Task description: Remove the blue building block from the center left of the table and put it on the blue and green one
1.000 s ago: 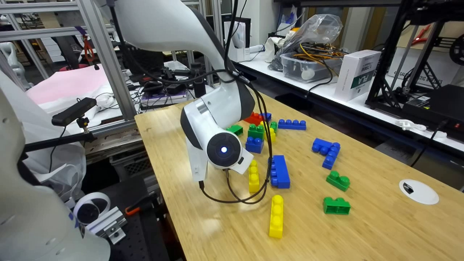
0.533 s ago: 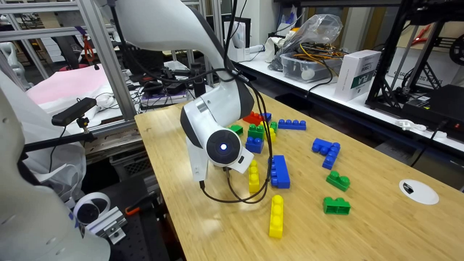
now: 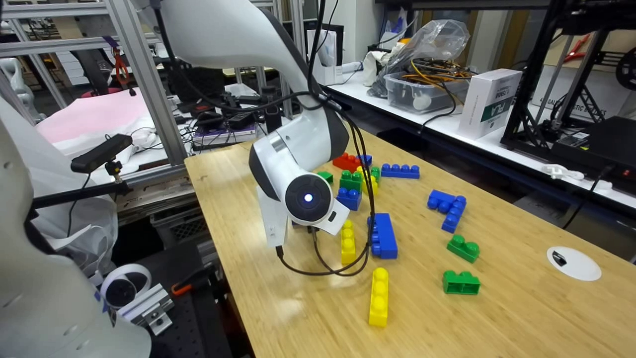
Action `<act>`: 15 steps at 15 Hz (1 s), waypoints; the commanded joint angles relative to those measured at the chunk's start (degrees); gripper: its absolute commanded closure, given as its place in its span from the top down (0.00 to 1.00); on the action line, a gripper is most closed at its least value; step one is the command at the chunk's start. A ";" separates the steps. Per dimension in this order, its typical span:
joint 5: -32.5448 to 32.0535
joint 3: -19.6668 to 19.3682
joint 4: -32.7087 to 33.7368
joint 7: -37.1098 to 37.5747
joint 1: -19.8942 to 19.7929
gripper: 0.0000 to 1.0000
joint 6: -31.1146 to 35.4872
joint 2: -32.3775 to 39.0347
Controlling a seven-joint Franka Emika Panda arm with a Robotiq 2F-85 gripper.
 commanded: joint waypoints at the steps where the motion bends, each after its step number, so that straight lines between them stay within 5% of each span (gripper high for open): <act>1: 0.60 -0.17 1.17 -0.13 1.00 1.00 1.86 0.85; 14: 0.22 -0.15 2.63 1.22 2.11 1.00 3.87 2.96; 15: 0.16 -0.17 2.65 1.29 2.09 0.75 3.83 2.95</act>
